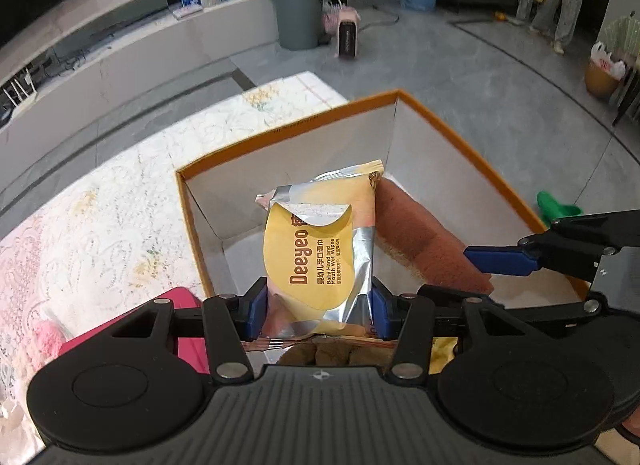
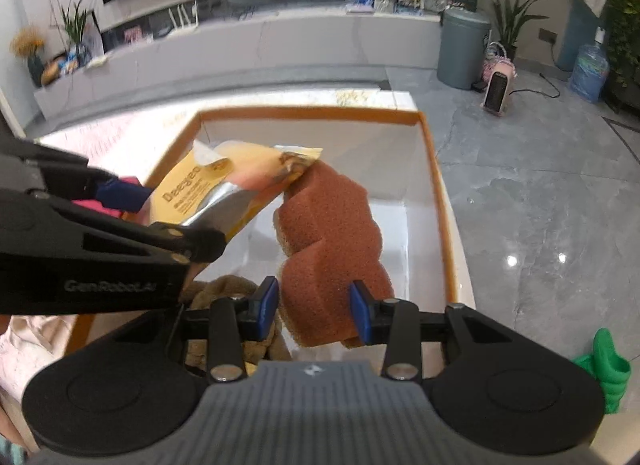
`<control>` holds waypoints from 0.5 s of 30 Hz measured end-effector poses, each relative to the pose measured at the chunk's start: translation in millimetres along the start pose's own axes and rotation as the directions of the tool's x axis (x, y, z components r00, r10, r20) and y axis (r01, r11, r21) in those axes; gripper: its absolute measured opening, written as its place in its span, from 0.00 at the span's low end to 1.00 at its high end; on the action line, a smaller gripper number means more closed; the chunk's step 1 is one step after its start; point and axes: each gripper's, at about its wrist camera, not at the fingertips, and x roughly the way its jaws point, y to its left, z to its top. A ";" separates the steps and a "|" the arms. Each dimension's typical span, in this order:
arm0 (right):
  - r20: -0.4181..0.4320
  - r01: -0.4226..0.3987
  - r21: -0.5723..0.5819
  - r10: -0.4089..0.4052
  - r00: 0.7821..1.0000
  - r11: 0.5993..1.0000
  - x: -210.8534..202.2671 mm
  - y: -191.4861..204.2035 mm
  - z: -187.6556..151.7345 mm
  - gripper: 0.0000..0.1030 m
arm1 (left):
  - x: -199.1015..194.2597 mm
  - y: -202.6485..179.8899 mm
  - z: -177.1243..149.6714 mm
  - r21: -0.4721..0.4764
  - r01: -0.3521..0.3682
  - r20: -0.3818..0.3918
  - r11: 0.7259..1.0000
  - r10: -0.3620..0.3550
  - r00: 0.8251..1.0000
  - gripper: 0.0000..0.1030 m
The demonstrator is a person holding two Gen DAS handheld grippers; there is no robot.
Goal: Organize soft objects
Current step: 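Carry the snack packet and sponge into the orange shoebox and release both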
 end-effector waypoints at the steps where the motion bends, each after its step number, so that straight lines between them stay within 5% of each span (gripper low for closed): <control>1: -0.015 0.000 -0.002 0.000 1.000 1.000 4.6 -0.5 3.0 0.38 | 4.5 -1.1 1.8 -0.007 -0.005 -0.015 1.000 0.005 1.000 0.56; 7: -0.060 0.101 -0.077 -0.105 0.993 0.992 24.5 9.0 2.5 0.38 | 24.6 -7.0 1.9 -0.009 -0.035 -0.055 0.999 0.034 0.998 0.57; 15: -0.099 0.128 -0.110 -0.139 0.985 0.986 30.1 7.9 1.3 0.39 | 25.3 -14.3 -0.7 0.029 -0.066 -0.050 0.997 0.068 0.996 0.61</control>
